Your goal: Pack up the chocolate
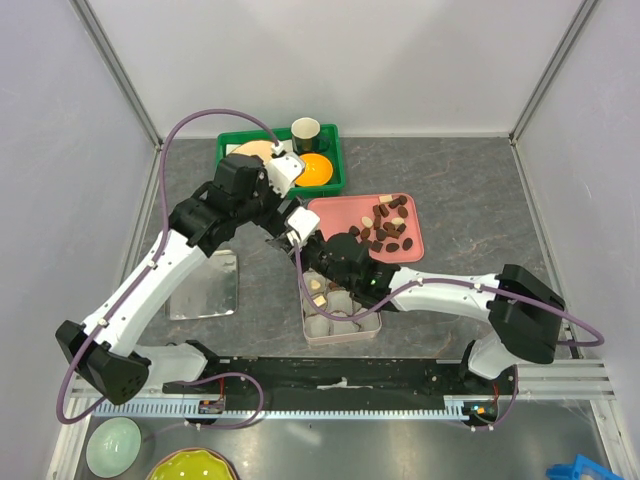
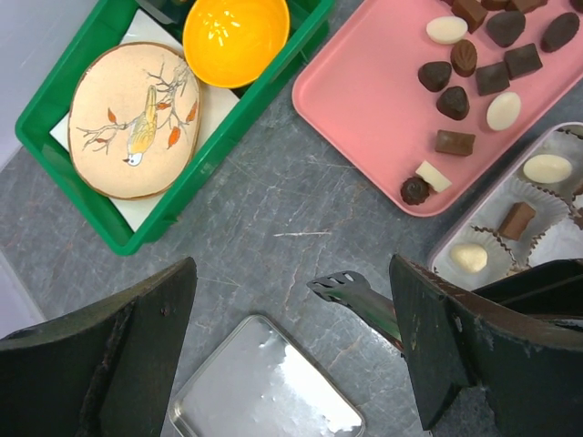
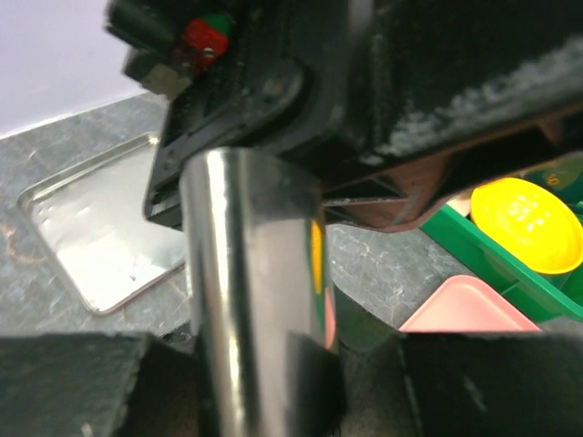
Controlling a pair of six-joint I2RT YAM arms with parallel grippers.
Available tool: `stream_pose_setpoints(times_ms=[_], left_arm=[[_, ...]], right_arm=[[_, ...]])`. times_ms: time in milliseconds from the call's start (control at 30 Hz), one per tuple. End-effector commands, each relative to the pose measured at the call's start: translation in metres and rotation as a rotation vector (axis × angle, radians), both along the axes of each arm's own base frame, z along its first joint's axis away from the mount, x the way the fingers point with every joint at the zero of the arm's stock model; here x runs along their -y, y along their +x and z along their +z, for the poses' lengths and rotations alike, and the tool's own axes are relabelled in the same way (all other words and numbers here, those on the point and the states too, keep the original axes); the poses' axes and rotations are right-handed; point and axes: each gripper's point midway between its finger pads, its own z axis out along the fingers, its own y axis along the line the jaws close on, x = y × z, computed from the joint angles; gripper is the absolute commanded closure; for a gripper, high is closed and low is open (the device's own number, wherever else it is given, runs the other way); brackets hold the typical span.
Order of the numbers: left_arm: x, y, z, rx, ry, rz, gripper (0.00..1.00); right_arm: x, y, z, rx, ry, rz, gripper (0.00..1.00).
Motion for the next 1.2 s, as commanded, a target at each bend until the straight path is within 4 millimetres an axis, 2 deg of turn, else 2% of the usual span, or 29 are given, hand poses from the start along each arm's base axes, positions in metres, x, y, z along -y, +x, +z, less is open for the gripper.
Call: stream_pose_setpoints(times_ms=[0, 267, 400, 533, 700, 800, 833, 933, 1000, 1167], left_arm=[[0.026, -0.021, -0.001, -0.069, -0.061, -0.088, 0.06], [0.021, -0.022, -0.013, -0.079, -0.040, -0.073, 0.06], [0.012, -0.019, -0.019, -0.058, -0.008, -0.040, 0.05], [0.015, -0.023, -0.025, -0.081, -0.019, -0.054, 0.05], [0.018, -0.026, -0.018, -0.085, -0.032, -0.077, 0.05], [0.020, -0.029, -0.016, -0.091, -0.038, -0.093, 0.05], [0.022, -0.031, -0.017, -0.098, -0.045, -0.106, 0.05], [0.024, -0.033, -0.019, -0.112, -0.054, -0.115, 0.05], [0.024, -0.033, -0.019, -0.110, -0.051, -0.114, 0.05], [0.019, -0.030, -0.011, -0.079, -0.044, -0.094, 0.05]], right_arm=[[-0.002, 0.022, 0.086, 0.103, 0.302, -0.098, 0.70], [0.006, 0.021, 0.103, 0.085, 0.391, -0.118, 0.69], [0.017, 0.017, 0.104, 0.065, 0.408, -0.127, 0.71], [0.024, 0.019, 0.106, 0.057, 0.433, -0.130, 0.71], [0.014, 0.015, 0.108, 0.057, 0.430, -0.085, 0.70], [0.012, 0.015, 0.108, 0.057, 0.424, -0.075, 0.65], [0.011, 0.015, 0.107, 0.056, 0.421, -0.075, 0.61], [0.012, 0.016, 0.109, 0.065, 0.426, -0.077, 0.59], [0.012, 0.016, 0.110, 0.067, 0.424, -0.077, 0.60], [0.013, 0.017, 0.111, 0.079, 0.406, -0.086, 0.79]])
